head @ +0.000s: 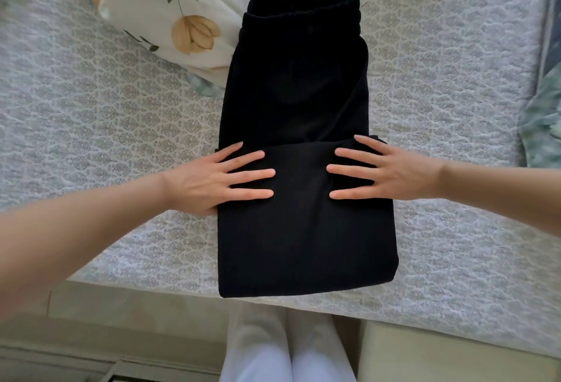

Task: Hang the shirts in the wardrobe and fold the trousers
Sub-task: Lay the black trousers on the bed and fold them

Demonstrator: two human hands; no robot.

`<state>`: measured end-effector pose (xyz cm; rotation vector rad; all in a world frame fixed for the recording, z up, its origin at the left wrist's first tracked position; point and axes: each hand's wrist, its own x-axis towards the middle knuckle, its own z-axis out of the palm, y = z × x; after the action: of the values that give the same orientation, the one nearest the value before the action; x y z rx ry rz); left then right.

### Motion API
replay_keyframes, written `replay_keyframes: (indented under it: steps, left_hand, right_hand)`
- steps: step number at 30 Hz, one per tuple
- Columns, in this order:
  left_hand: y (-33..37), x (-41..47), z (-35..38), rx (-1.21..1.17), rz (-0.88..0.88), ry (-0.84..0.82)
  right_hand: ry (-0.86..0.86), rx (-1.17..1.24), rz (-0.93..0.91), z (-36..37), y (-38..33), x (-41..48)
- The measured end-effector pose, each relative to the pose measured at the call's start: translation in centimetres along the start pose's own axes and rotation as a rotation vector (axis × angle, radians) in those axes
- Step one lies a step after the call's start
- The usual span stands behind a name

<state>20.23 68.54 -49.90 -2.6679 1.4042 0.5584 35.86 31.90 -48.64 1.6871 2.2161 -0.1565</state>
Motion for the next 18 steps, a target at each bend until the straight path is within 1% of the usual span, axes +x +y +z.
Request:
replay_keyframes:
  steps: [4,6,8,10,12,13,14,15,16,17,18]
  left_hand:
    - [0.3,0.2,-1.0,-0.073,-0.019,-0.042]
    - [0.7,0.0,-1.3,-0.116,-0.021,-0.023]
    - [0.8,-0.3,-1.6,-0.194,-0.008,-0.025]
    - [0.7,-0.8,-2.5,-0.332,0.010,-0.068]
    - [1.0,-0.8,-4.3,-0.612,-0.038,-0.163]
    - [1.1,-0.7,-5.4,-0.827,-0.117,-0.222]
    - [1.0,-0.7,-6.5,-1.073,-0.235,-0.267]
    - [0.8,-0.7,-7.6,-1.352,-0.373,-0.269]
    - [0.5,-0.5,-8.6,-1.628,-0.526,-0.201]
    - [-0.1,-0.2,-8.9,-1.834,-0.674,-0.087]
    - [-0.6,-0.1,-8.4,-1.952,-0.805,0.013]
  right_hand:
    - [-0.011,0.145,0.011,-0.6,0.5,0.3]
    - [-0.039,0.195,0.018,-1.3,0.4,0.0]
    - [-0.057,0.251,0.026,-2.1,-0.1,-0.7]
    - [-0.068,0.345,0.038,-2.7,-0.6,-1.5]
    - [-0.068,0.533,0.061,-3.0,-1.1,-2.0]
    - [-0.075,0.687,0.087,-3.3,-1.2,-2.1]
    - [-0.076,0.906,0.140,-3.8,-1.1,-2.2]
    - [-0.052,1.166,0.248,-4.5,-0.9,-2.2]
    - [0.005,1.429,0.411,-5.5,-0.6,-2.2]
    - [0.069,1.643,0.615,-6.4,-0.2,-2.0]
    - [0.178,1.773,0.836,-6.2,0.2,-1.7]
